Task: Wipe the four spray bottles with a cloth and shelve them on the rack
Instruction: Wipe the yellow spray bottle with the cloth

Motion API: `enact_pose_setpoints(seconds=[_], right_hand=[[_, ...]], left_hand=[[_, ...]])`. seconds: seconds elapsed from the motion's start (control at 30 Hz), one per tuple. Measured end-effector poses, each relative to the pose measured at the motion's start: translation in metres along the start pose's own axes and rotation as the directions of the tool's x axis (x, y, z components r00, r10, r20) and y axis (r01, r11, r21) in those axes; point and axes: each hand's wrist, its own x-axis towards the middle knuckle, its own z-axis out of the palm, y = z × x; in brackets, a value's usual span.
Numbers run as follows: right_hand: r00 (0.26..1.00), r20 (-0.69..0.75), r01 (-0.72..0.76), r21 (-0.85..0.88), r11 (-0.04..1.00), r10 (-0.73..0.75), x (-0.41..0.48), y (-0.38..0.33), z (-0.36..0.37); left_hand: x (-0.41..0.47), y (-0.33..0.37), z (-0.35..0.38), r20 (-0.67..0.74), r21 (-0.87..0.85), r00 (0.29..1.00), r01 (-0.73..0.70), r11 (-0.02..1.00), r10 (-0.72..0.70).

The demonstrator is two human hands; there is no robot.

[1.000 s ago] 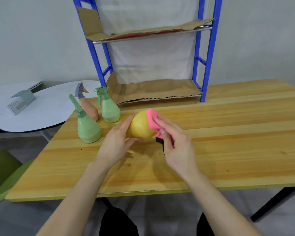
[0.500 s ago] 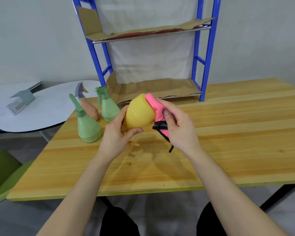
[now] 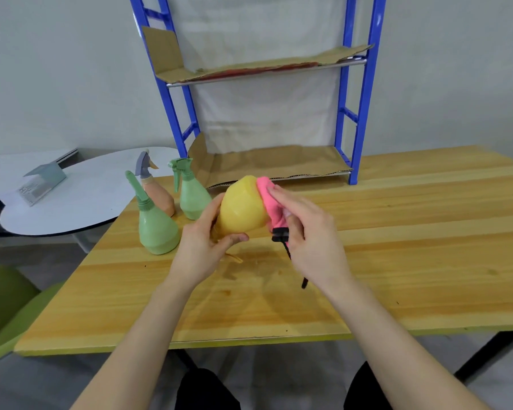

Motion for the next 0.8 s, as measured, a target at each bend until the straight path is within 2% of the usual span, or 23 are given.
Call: enact_pose_setpoints(seconds=[0.07, 0.13, 0.17, 0.23, 0.33, 0.37, 0.43, 0.53, 0.6, 0.67, 0.73, 0.8], right_hand=[[0.985, 0.039, 0.168, -0.039, 0.985, -0.166, -0.004, -0.003, 0.002], [0.972, 0.051, 0.234, -0.061, 0.970, -0.231, 0.006, 0.000, 0.003], [0.981, 0.035, 0.192, -0.045, 0.980, -0.190, 0.011, 0.002, 0.003], [1.000, 0.010, 0.007, -0.031, 1.000, -0.006, 0.017, 0.012, 0.002], [0.954, 0.110, -0.249, -0.230, 0.941, 0.279, 0.008, 0.038, -0.006], [0.935, 0.133, -0.288, -0.264, 0.921, 0.330, 0.002, 0.045, -0.010], [0.924, 0.087, -0.336, -0.277, 0.900, 0.372, -0.008, 0.050, -0.020], [0.963, -0.024, -0.263, -0.317, 0.911, 0.269, -0.016, 0.058, -0.030], [0.979, 0.015, -0.176, -0.436, 0.883, 0.203, -0.018, 0.069, -0.033], [0.969, 0.113, -0.128, -0.531, 0.838, 0.220, -0.021, 0.083, -0.033], [0.927, 0.219, -0.118, -0.599, 0.792, 0.304, -0.026, 0.093, -0.033], [0.894, 0.245, -0.150, -0.625, 0.766, 0.375, -0.031, 0.099, -0.033]], left_hand=[[0.001, 0.001, 0.001, 0.039, 0.008, 0.999, -0.018, 1.000, 0.018], [-0.001, 0.006, 0.004, 0.034, -0.004, 0.999, -0.025, 1.000, 0.026], [-0.001, 0.008, 0.005, 0.015, 0.011, 1.000, -0.027, 1.000, 0.027], [0.000, 0.009, 0.002, -0.005, 0.085, 0.998, -0.058, 0.995, 0.059], [0.003, 0.006, -0.003, 0.058, 0.319, 0.992, -0.122, 0.940, 0.109], [0.008, 0.005, -0.005, 0.106, 0.439, 0.986, -0.162, 0.884, 0.128], [0.019, 0.005, -0.008, 0.231, 0.646, 0.957, -0.285, 0.708, 0.174], [0.033, 0.018, 0.001, 0.412, 0.746, 0.868, -0.497, 0.444, 0.278], [0.039, 0.029, 0.013, 0.518, 0.750, 0.800, -0.595, 0.288, 0.302], [0.040, 0.037, 0.027, 0.607, 0.697, 0.718, -0.687, 0.205, 0.340], [0.041, 0.045, 0.035, 0.647, 0.638, 0.637, -0.753, 0.161, 0.418], [0.043, 0.049, 0.041, 0.684, 0.590, 0.576, -0.798, 0.125, 0.448]])
